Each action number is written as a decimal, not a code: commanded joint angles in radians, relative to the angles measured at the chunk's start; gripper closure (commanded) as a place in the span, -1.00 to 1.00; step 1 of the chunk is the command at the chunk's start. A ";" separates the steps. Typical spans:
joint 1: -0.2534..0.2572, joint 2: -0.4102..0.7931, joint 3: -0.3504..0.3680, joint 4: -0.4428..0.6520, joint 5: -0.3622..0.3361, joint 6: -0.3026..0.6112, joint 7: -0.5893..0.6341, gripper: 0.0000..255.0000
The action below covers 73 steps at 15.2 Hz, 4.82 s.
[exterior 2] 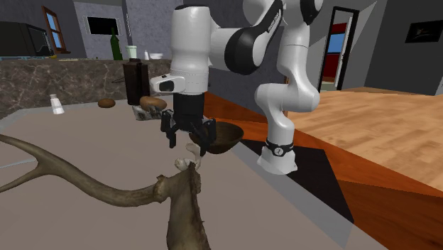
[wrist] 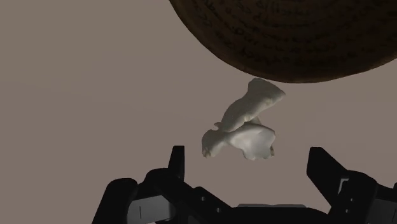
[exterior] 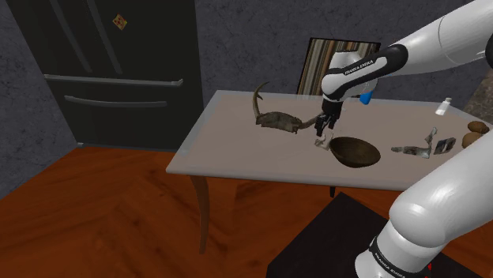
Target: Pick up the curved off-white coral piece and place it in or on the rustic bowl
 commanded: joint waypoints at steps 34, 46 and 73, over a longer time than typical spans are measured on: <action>-0.002 -0.020 -0.005 0.030 0.012 -0.048 -0.011 1.00; 0.000 -0.072 0.012 0.149 0.014 -0.217 -0.014 1.00; -0.097 -0.532 0.022 -0.210 -0.096 -0.315 -0.017 1.00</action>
